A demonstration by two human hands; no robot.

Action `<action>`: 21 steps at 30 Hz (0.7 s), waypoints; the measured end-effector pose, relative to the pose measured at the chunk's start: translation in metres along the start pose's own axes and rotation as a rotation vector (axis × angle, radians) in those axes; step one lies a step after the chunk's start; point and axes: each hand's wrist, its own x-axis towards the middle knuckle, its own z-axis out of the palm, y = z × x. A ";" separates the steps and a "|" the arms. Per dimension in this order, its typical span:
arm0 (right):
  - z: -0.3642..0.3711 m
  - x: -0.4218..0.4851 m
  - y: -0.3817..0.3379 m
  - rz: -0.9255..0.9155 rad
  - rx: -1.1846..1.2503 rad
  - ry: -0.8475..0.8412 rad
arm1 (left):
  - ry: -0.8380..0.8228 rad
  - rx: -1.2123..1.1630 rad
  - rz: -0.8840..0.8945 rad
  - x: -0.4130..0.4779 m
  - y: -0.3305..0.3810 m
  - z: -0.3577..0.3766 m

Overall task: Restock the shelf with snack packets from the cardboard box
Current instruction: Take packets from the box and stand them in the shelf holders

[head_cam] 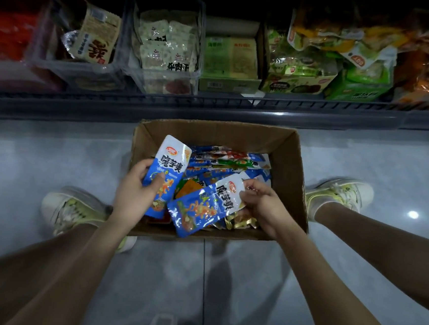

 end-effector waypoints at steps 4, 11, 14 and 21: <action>0.026 0.005 0.005 0.007 0.103 -0.093 | -0.212 -0.063 -0.046 -0.007 0.004 0.010; 0.042 0.034 0.021 0.045 0.253 -0.025 | -0.060 0.011 -0.025 0.001 -0.004 -0.010; 0.047 0.050 0.028 0.086 0.258 0.064 | 0.171 -0.072 -0.050 0.010 -0.004 -0.026; 0.078 0.095 0.043 0.178 0.294 0.177 | 0.434 -0.144 -0.082 0.038 -0.008 -0.049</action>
